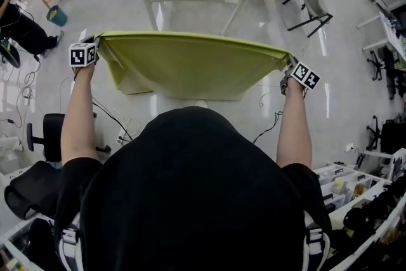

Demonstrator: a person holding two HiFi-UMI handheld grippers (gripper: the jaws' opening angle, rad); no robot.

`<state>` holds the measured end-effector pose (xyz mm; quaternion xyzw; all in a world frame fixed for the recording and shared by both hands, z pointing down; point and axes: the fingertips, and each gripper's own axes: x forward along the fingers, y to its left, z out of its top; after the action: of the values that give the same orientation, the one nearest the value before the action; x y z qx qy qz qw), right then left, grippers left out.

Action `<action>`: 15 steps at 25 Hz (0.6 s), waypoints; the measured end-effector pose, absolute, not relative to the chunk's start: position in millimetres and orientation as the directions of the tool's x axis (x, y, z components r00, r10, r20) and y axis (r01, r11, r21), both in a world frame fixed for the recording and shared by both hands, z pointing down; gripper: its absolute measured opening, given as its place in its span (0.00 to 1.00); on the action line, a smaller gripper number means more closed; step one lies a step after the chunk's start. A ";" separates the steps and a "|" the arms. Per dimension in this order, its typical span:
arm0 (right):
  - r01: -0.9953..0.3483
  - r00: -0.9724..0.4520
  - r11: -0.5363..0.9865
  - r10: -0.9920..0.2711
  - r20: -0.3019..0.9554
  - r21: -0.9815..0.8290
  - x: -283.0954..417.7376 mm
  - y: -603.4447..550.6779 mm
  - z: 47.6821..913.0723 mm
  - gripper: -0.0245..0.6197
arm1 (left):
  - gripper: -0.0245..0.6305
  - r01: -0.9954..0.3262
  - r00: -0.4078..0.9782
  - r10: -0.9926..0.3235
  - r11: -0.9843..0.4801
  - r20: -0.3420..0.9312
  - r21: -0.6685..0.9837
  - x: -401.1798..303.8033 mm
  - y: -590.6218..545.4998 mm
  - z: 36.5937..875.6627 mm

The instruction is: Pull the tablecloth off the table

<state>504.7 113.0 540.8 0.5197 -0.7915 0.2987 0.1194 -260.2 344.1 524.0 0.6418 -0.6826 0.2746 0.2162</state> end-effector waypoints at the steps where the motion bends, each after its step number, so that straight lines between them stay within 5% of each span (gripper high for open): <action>1: -0.884 -0.440 0.276 -0.760 0.478 -0.376 503.7 110.9 530.7 0.07 | 0.07 -0.995 -0.085 -0.771 0.035 0.631 -0.091 -260.2 341.2 514.9; 15: -0.863 -0.456 0.352 -0.850 0.263 -0.362 496.3 88.3 391.5 0.07 | 0.07 -0.984 -0.152 -0.896 0.099 0.417 -0.146 -266.6 310.2 388.7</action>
<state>496.3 88.3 391.5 0.5212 -0.8219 0.2293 0.0143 -266.6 310.2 388.7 0.6413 -0.7329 0.1977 0.1117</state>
